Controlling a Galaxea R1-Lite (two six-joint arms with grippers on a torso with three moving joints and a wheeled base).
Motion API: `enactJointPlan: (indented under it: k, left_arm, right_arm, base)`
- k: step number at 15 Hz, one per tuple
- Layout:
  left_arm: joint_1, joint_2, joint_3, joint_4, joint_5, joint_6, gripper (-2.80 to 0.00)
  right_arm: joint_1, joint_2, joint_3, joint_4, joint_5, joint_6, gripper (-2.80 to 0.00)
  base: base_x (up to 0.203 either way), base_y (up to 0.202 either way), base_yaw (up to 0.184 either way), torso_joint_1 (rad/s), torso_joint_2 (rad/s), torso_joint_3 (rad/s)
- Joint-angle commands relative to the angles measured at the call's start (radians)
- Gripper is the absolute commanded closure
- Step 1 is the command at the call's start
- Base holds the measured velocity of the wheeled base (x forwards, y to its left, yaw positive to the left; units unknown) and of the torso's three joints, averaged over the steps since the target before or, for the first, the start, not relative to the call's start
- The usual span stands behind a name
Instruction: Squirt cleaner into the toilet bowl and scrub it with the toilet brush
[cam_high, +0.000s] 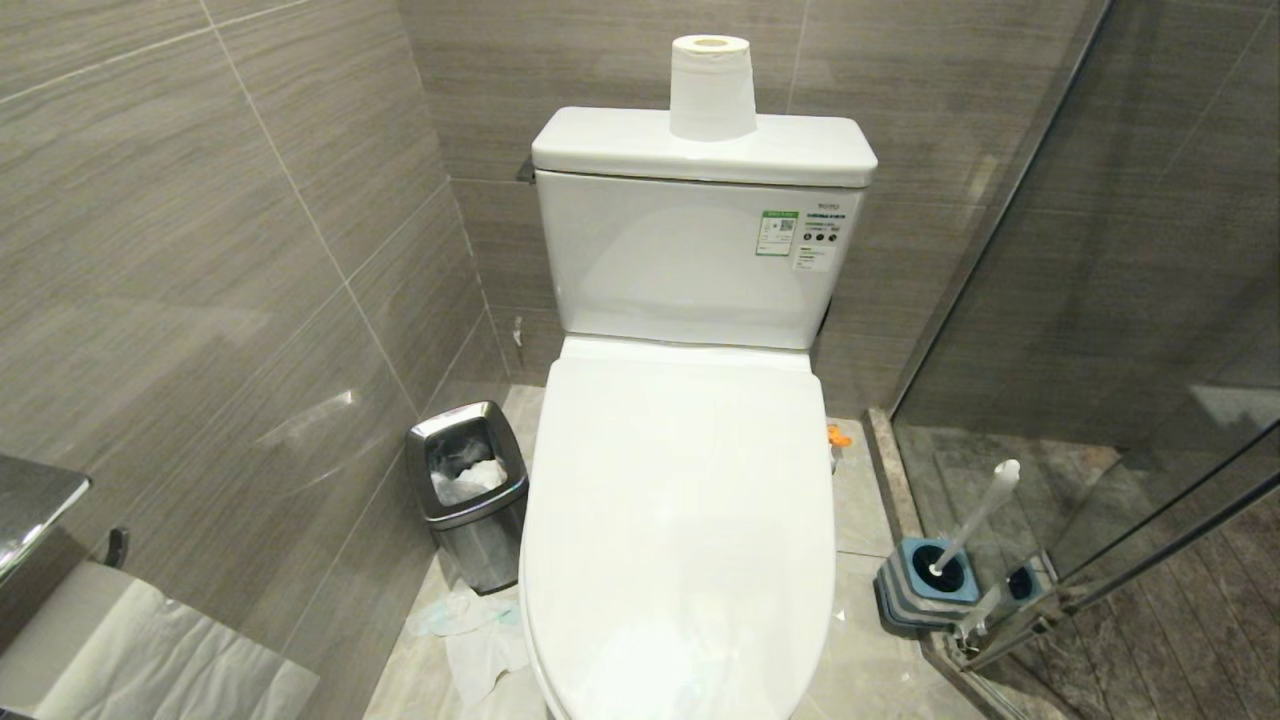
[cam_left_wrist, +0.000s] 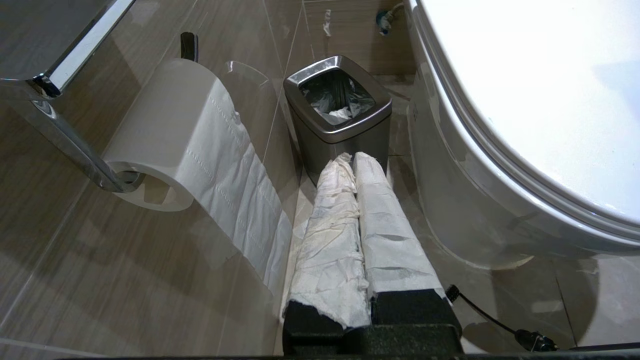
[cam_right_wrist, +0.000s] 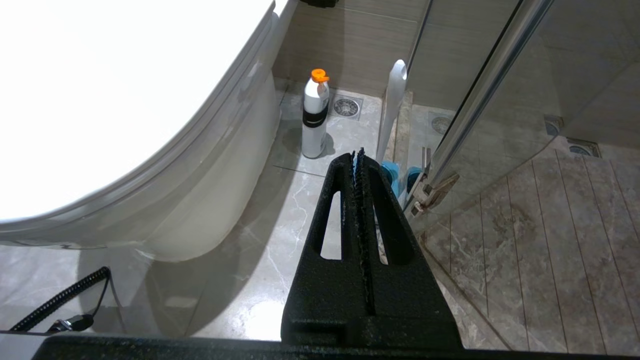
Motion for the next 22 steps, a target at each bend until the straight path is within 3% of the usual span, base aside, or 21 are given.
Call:
enactJointPlan:
  k: [1, 22]
  left_arm:
    - [0.0, 0.002, 0.0, 0.0, 0.0, 0.0, 0.0]
    - [-0.004, 0.002, 0.0, 0.0, 0.0, 0.0, 0.0]
  right_arm:
    - [0.0, 0.0, 0.002, 0.0, 0.001, 0.0, 0.0]
    - [0.0, 0.0, 0.002, 0.0, 0.001, 0.0, 0.0]
  base:
    - [0.0, 0.0, 0.0, 0.0, 0.0, 0.0]
    - [0.0, 0.0, 0.0, 0.0, 0.0, 0.0]
